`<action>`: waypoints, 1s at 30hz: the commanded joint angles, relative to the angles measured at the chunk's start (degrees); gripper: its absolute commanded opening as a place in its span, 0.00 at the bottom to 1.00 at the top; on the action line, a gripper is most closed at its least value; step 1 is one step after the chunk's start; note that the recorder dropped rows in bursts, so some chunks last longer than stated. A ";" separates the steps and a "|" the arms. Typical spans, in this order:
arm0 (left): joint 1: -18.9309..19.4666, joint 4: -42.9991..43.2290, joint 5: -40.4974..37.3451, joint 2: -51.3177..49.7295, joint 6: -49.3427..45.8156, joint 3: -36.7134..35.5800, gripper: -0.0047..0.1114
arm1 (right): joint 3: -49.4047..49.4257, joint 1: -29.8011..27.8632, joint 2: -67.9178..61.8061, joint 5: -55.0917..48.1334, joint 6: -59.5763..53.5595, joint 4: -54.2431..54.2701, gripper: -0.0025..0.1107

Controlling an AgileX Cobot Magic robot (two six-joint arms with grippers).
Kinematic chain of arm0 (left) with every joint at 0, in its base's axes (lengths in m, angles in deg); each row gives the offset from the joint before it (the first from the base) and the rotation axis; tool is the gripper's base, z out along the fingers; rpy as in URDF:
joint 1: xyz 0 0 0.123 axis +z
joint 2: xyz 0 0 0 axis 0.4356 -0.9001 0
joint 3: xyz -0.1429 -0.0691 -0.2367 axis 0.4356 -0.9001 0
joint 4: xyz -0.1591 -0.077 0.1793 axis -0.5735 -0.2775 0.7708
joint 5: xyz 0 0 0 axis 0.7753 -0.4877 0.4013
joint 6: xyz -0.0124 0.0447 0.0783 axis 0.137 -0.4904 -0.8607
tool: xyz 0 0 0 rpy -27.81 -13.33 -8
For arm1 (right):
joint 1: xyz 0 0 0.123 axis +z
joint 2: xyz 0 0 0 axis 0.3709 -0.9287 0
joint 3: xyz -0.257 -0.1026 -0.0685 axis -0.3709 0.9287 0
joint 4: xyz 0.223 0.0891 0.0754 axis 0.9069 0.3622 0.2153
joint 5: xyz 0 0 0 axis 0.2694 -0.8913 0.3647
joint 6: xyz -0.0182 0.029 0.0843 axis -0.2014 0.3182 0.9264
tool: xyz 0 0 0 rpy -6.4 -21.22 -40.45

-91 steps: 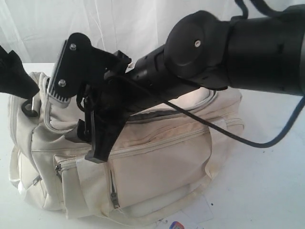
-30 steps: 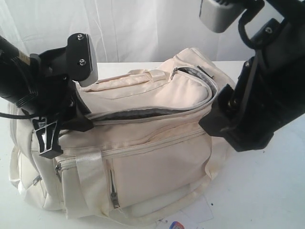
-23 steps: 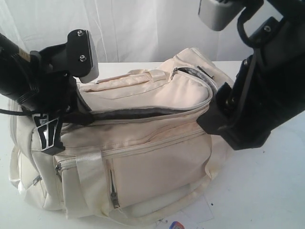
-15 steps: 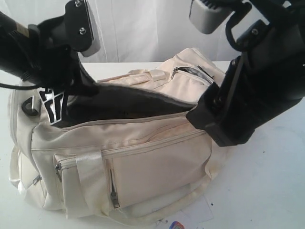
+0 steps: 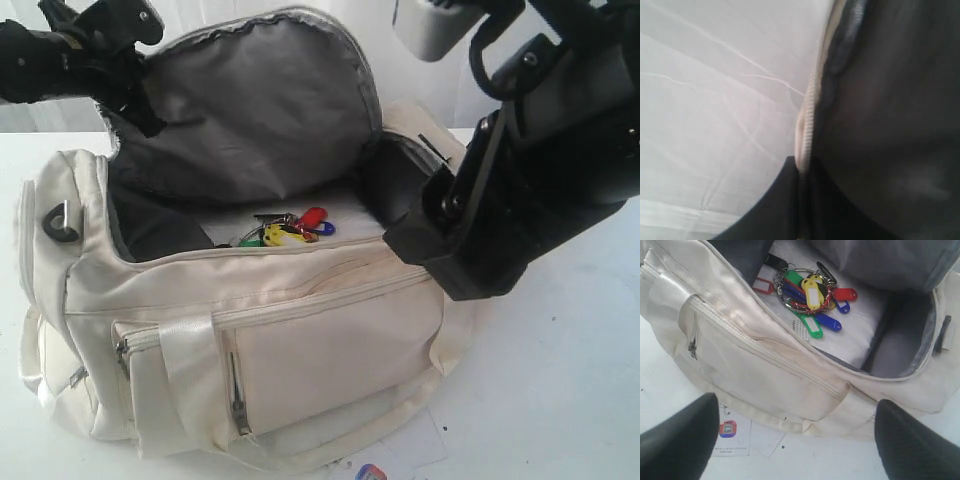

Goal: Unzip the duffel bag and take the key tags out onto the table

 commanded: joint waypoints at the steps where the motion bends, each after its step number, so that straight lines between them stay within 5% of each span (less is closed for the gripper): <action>1: 2.40 -2.08 -0.95 -4.66 0.75 8.22 0.04 | 0.20 0.01 0.24 -0.61 0.38 0.32 0.71; 5: 3.67 -2.48 -4.48 -7.07 0.75 11.98 0.04 | 0.20 0.01 0.24 -0.49 0.38 0.32 0.71; 7: 4.46 -2.58 -9.89 -7.96 0.75 13.66 0.13 | 0.20 0.01 0.24 -0.49 0.38 0.43 0.71; 9: 5.13 -2.47 -17.41 -8.62 0.75 15.54 0.39 | 0.20 0.01 0.24 -0.49 0.38 0.43 0.71; 10: 5.11 -2.47 -18.99 -8.62 0.75 15.64 0.63 | 0.20 0.01 0.24 -0.49 0.38 0.43 0.71; 12: 5.11 -2.31 -19.19 -8.31 1.16 15.64 0.94 | 0.20 0.01 0.24 -0.49 0.38 0.43 0.71; 13: 4.98 -2.31 -19.31 -7.87 2.04 15.64 0.94 | 0.20 0.01 0.24 -0.49 0.49 0.42 0.71; 18: 4.98 -2.31 -24.18 0.23 3.82 15.64 0.74 | 0.20 0.01 0.24 -0.49 1.52 0.42 0.71; 25: 6.27 -2.33 -53.65 17.25 22.41 15.06 0.09 | 0.20 0.01 0.24 6.19 4.86 0.42 0.71; 30: 9.89 -2.33 -59.24 29.18 28.58 8.26 0.04 | 0.07 0.01 -1.69 14.69 10.12 -0.14 0.62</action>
